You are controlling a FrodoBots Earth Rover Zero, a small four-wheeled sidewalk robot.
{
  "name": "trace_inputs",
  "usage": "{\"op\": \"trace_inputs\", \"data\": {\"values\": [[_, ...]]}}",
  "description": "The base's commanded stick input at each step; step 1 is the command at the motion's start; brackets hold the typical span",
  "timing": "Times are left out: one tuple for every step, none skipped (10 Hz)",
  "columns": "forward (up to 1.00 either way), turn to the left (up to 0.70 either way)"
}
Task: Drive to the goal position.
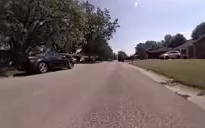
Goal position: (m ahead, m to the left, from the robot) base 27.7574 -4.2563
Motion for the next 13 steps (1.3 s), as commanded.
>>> {"op": "trace_inputs", "data": {"values": [[0.5, -0.22], [0.5, 0.0], [0.5, 0.0], [0.5, 0.0], [0.5, 0.0], [0.5, 0.0], [0.5, 0.0], [0.5, 0.0], [0.5, 0.0], [0.5, 0.0], [0.5, 0.0], [0.5, 0.0], [0.5, 0.0]]}}
